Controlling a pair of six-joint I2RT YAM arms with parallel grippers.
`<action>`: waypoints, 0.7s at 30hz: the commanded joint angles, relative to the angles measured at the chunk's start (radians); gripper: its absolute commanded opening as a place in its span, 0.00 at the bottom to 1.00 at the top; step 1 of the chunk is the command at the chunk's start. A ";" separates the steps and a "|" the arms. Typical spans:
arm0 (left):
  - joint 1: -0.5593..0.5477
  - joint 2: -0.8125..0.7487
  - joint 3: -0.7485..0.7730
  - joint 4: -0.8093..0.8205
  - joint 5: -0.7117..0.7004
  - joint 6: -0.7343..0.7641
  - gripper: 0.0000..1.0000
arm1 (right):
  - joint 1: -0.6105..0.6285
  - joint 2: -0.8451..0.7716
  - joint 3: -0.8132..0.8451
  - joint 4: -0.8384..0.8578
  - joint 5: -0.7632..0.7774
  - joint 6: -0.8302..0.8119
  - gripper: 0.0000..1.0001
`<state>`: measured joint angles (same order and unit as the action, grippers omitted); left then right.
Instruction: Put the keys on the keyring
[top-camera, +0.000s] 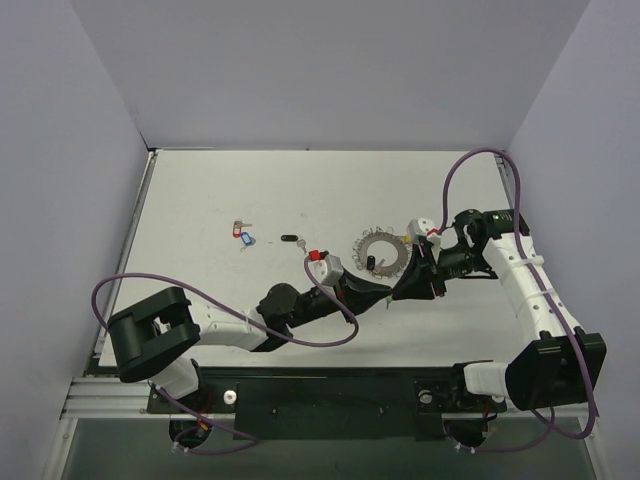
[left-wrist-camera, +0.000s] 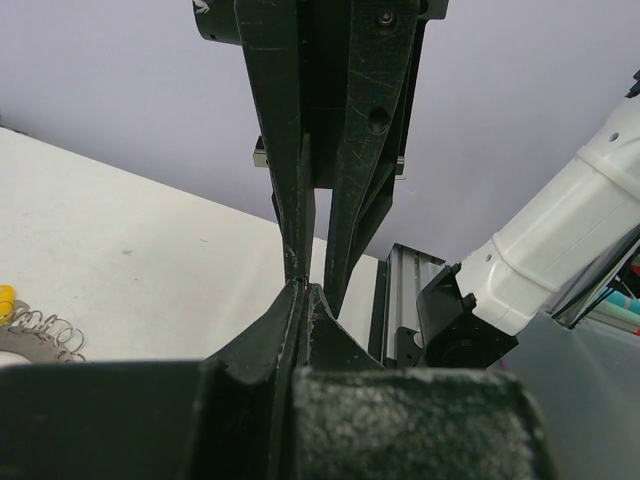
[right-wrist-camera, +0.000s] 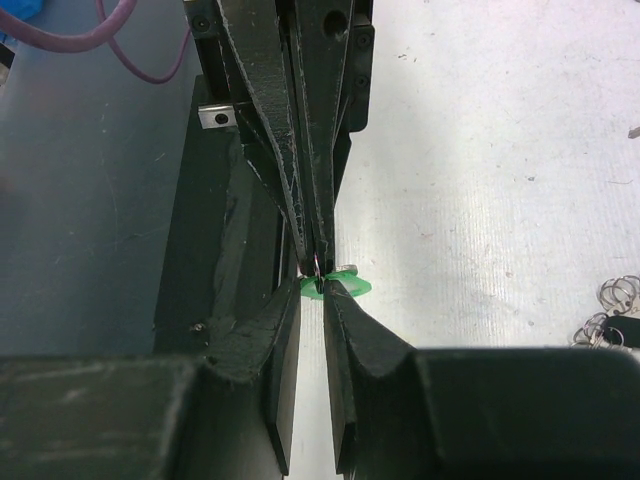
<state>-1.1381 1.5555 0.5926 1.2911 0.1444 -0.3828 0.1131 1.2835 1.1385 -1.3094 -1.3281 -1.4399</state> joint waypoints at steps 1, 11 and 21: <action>-0.005 0.011 0.049 0.355 0.020 -0.013 0.00 | 0.008 0.013 0.001 -0.096 -0.052 -0.014 0.12; -0.008 0.021 0.053 0.355 0.026 -0.022 0.00 | 0.010 0.010 0.001 -0.091 -0.056 -0.004 0.08; -0.006 0.012 0.038 0.355 0.014 -0.007 0.00 | -0.004 -0.009 0.000 -0.091 -0.052 0.030 0.28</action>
<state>-1.1385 1.5707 0.6033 1.2919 0.1539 -0.3893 0.1139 1.2903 1.1385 -1.3106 -1.3296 -1.4170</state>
